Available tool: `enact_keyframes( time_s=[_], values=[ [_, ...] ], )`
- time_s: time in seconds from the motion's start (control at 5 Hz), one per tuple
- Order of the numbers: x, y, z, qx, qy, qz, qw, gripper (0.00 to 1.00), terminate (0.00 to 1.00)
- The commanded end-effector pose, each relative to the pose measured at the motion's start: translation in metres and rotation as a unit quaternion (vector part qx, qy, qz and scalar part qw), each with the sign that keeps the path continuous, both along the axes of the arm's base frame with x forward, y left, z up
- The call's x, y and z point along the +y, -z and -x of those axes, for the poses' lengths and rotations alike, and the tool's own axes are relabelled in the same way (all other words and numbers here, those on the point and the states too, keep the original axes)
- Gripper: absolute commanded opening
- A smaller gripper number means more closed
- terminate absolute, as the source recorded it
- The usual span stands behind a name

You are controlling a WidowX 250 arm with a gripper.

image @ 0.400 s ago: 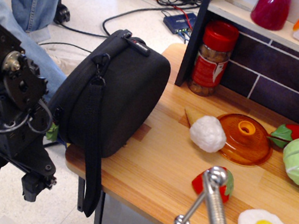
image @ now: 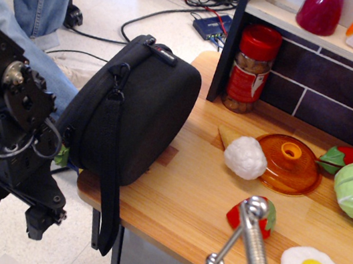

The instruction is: Unzip zipper bag

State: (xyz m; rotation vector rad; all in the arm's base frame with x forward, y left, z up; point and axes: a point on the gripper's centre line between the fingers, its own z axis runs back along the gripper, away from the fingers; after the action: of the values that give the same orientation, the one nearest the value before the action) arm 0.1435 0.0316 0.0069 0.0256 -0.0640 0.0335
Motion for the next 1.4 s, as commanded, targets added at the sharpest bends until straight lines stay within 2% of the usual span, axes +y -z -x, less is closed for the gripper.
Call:
enact_keyframes(
  time_s=[0.0,0.6,0.8,1.2],
  values=[
    [0.007,-0.042,-0.016,-0.069,0.044,0.027,0.9962,1.0,0.0],
    [0.001,-0.044,-0.045,-0.077,0.038,0.033,0.9958,1.0,0.0],
    [0.003,-0.044,-0.047,-0.082,0.023,0.041,0.9955,0.0,0.0],
    [-0.001,-0.052,-0.059,-0.105,0.006,0.027,0.9941,0.0,0.0]
  ],
)
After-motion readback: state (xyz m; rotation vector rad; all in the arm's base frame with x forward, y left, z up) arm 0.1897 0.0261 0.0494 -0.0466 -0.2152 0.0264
